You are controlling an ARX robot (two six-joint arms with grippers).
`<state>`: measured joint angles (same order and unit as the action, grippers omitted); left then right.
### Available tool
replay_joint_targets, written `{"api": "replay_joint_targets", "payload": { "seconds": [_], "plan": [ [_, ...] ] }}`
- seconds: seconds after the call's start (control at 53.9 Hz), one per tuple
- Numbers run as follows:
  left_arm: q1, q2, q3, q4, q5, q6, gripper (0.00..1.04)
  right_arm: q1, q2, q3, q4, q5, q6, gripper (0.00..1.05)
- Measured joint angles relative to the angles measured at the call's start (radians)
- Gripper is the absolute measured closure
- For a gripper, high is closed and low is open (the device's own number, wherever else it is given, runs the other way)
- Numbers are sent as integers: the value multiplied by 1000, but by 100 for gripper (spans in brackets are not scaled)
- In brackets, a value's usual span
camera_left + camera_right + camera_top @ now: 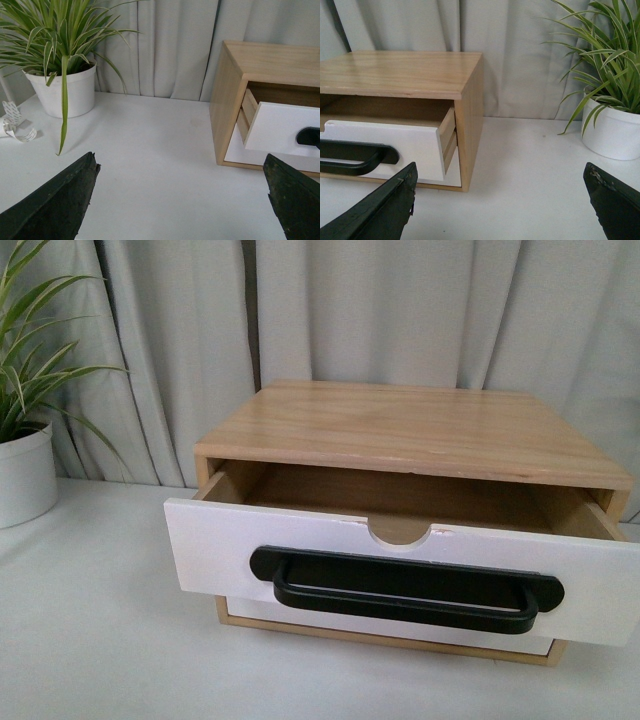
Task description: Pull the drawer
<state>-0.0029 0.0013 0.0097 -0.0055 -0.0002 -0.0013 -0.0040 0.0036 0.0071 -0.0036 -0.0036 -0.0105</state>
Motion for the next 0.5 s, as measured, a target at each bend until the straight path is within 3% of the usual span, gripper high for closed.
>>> {"api": "replay_joint_targets", "payload": {
  "seconds": [0.501],
  "plan": [
    [0, 0, 0, 0, 0, 0, 6, 0, 0, 0, 0, 0, 0, 9]
  ]
}}
